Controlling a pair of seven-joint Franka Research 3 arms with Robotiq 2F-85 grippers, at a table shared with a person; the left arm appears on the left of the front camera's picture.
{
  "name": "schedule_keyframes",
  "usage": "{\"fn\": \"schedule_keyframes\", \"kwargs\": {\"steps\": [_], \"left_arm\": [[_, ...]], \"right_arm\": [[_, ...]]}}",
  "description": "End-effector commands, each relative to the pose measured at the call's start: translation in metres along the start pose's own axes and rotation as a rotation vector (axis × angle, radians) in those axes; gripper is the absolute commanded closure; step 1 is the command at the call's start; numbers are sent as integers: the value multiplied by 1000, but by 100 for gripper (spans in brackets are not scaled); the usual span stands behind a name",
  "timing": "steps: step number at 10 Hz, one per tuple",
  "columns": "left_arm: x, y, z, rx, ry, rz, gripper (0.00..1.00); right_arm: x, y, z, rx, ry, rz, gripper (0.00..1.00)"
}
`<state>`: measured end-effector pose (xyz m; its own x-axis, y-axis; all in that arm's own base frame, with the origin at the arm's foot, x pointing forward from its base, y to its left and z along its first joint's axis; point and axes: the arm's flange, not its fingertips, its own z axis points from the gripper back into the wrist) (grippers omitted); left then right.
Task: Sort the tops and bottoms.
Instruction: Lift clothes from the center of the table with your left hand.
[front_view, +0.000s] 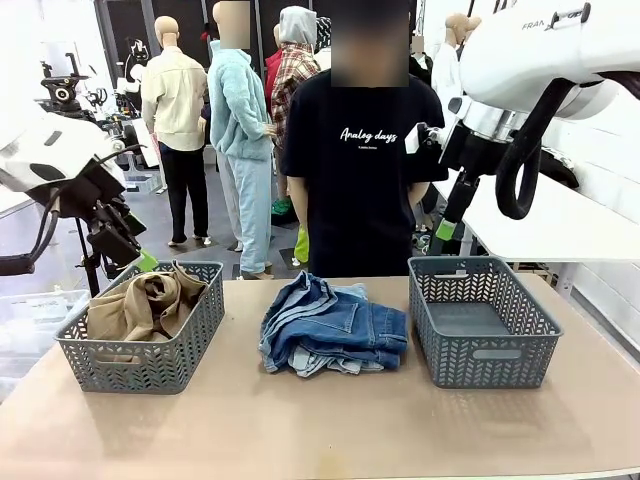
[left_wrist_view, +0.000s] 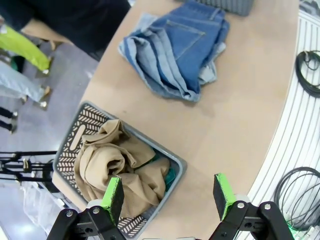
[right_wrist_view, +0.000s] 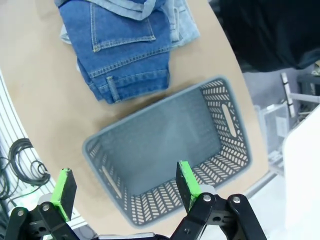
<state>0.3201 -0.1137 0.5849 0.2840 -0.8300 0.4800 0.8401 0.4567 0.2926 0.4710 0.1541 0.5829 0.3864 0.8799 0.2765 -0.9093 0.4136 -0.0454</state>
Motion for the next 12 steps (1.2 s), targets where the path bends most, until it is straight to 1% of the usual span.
{"fn": "schedule_keyframes", "kwargs": {"steps": [1,2,3,4,6,8,9,10,12], "left_arm": [[0,-1,1,-4,3,-17,7],[0,-1,1,-4,3,-17,7],[0,-1,1,-4,3,-17,7],[0,-1,1,-4,3,-17,7],[0,-1,1,-4,3,-17,7],[0,-1,1,-4,3,-17,7],[0,-1,1,-4,3,-17,7],[0,-1,1,-4,3,-17,7],[0,0,0,-2,1,-15,7]], "right_arm": [[0,0,0,-4,-2,-6,0],[12,11,3,-15,-25,31,0],[26,17,-13,-2,-51,36,0],[39,20,-37,30,-74,22,0],[55,22,-64,35,-124,-18,0],[69,24,-86,16,-247,-99,0],[74,23,-97,26,-159,-77,0],[71,21,-76,36,-171,-46,0],[71,21,-76,36,-171,-46,0]]}}
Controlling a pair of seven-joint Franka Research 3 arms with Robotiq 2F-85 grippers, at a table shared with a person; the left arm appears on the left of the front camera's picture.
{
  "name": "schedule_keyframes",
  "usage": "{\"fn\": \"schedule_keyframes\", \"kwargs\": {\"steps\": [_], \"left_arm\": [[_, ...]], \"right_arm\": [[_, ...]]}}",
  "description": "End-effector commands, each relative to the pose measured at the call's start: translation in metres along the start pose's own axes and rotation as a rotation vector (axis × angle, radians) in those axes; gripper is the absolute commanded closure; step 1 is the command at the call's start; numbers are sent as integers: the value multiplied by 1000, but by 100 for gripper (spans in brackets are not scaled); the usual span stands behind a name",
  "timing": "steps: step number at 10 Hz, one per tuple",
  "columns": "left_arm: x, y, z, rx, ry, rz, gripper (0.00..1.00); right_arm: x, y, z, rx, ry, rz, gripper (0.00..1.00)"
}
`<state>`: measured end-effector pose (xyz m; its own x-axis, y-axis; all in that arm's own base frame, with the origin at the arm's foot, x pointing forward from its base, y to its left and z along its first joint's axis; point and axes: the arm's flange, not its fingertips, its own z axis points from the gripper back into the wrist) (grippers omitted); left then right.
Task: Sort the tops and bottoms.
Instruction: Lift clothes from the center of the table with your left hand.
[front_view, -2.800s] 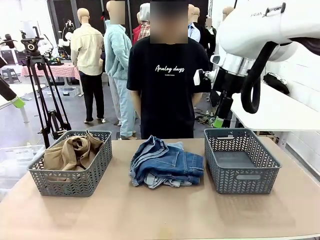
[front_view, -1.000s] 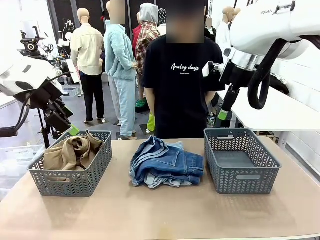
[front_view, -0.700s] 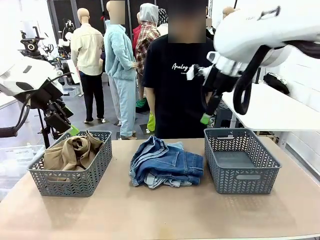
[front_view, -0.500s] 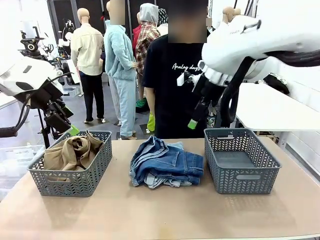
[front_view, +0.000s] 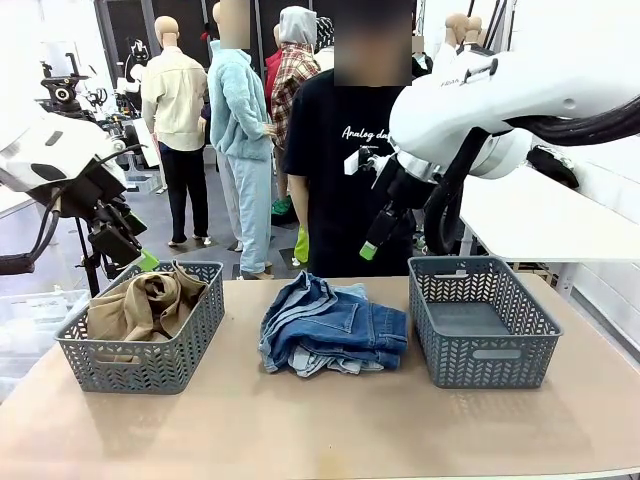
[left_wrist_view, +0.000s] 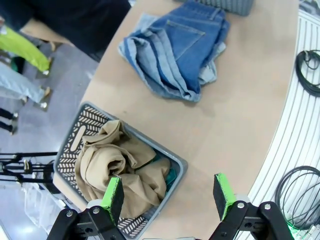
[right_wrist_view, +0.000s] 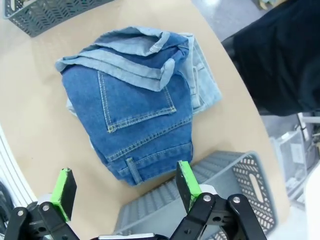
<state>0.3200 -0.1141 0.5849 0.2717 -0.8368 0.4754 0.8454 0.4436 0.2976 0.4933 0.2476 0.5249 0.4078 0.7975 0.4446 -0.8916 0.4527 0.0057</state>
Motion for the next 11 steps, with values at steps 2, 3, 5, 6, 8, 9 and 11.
{"fn": "schedule_keyframes", "kwargs": {"steps": [2,3,5,6,8,9,11], "left_arm": [[3,-6,-11,-55,-56,0,7],[11,-8,-13,-58,-66,-1,7],[35,-12,-22,-91,-89,-41,7],[44,-14,-28,-105,-94,-56,7],[52,-23,-38,-142,-92,-70,7],[51,-24,-41,-144,-84,-64,7],[50,-28,-40,-129,-64,-65,7]], "right_arm": [[-3,-2,-6,3,-11,-25,0],[-6,-3,-2,-4,-29,-43,0],[-12,-7,1,-11,-58,-75,0],[-16,-9,4,-15,-67,-87,0],[-23,-12,9,-21,-78,-108,0],[-24,-13,9,-24,-81,-115,0],[-14,-19,14,-20,-47,-88,0]]}}
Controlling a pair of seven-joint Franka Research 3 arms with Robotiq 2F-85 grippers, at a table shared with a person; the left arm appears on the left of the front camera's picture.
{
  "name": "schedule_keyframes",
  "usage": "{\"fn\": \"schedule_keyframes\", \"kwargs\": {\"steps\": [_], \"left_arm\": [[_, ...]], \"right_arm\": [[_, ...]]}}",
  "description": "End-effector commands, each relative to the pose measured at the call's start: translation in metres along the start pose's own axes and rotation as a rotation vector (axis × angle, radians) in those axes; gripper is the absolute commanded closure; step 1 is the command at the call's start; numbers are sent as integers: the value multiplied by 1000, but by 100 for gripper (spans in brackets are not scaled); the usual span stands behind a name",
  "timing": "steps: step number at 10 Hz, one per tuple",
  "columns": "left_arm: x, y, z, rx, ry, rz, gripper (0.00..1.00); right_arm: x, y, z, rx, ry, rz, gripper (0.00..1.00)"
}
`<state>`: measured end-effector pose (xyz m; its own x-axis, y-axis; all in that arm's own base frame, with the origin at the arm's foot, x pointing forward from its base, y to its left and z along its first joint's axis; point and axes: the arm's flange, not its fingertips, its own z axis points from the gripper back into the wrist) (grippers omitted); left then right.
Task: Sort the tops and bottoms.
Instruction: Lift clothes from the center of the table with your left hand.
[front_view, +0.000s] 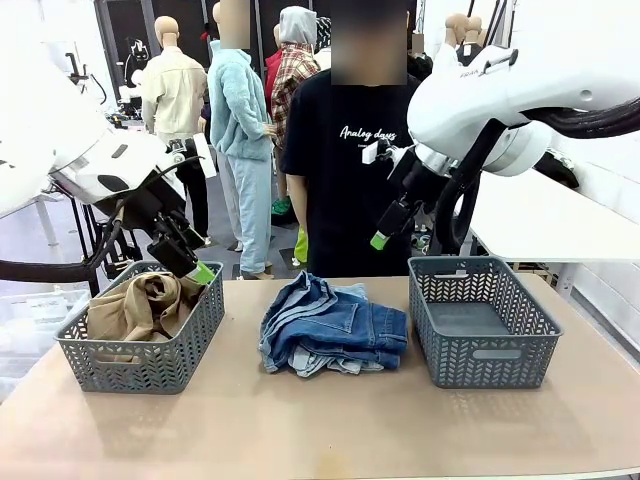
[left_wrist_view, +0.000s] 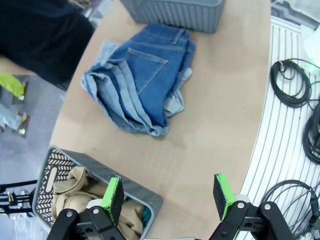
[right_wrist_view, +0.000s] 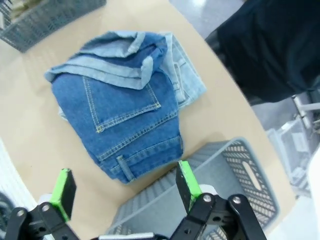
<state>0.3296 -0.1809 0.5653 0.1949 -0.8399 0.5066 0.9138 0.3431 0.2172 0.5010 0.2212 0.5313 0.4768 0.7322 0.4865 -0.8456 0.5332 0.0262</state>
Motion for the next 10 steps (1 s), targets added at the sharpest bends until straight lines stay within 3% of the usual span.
{"fn": "schedule_keyframes", "kwargs": {"steps": [1,7,10], "left_arm": [[1,-1,1,4,-7,-5,7],[2,-2,1,2,-1,-6,7],[26,-4,-23,56,-36,23,7]], "right_arm": [[1,0,-1,5,2,3,0],[1,1,0,1,0,3,0],[-4,1,13,-20,26,14,0]]}}
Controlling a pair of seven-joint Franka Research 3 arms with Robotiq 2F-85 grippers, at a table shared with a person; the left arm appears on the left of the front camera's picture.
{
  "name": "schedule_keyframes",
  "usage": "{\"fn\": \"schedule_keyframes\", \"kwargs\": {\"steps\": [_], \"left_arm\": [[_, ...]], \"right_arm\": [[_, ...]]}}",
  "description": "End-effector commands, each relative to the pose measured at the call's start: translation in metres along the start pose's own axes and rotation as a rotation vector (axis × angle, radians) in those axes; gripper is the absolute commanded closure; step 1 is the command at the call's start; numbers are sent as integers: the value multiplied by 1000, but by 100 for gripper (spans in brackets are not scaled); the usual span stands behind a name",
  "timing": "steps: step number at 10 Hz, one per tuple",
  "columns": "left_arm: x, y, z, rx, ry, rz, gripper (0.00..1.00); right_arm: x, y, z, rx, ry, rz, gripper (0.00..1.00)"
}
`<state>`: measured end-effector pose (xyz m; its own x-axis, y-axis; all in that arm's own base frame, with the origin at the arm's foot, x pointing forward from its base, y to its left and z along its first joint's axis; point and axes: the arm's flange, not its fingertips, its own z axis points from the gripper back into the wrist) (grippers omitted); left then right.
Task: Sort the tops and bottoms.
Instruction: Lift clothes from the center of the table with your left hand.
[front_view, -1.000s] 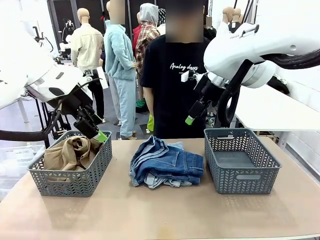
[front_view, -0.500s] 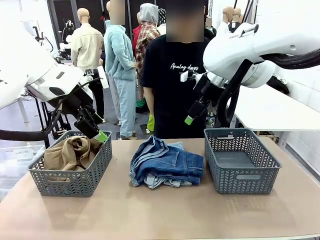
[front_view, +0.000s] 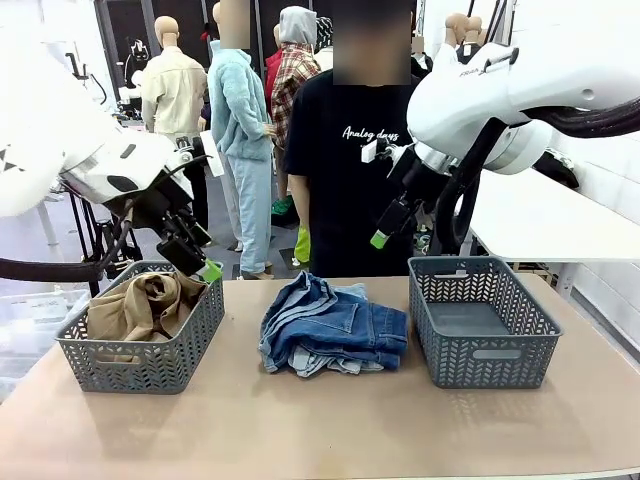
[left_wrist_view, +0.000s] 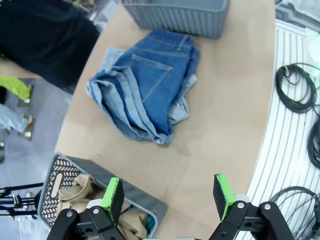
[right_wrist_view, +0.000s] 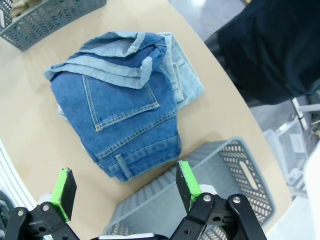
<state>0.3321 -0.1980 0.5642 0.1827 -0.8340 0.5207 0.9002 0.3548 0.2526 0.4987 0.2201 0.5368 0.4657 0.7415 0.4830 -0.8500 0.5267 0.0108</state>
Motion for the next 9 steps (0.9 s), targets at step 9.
{"fn": "schedule_keyframes", "kwargs": {"steps": [9], "left_arm": [[29,-9,-55,8,42,4,7]], "right_arm": [[-44,-14,31,-24,41,-89,0]]}}
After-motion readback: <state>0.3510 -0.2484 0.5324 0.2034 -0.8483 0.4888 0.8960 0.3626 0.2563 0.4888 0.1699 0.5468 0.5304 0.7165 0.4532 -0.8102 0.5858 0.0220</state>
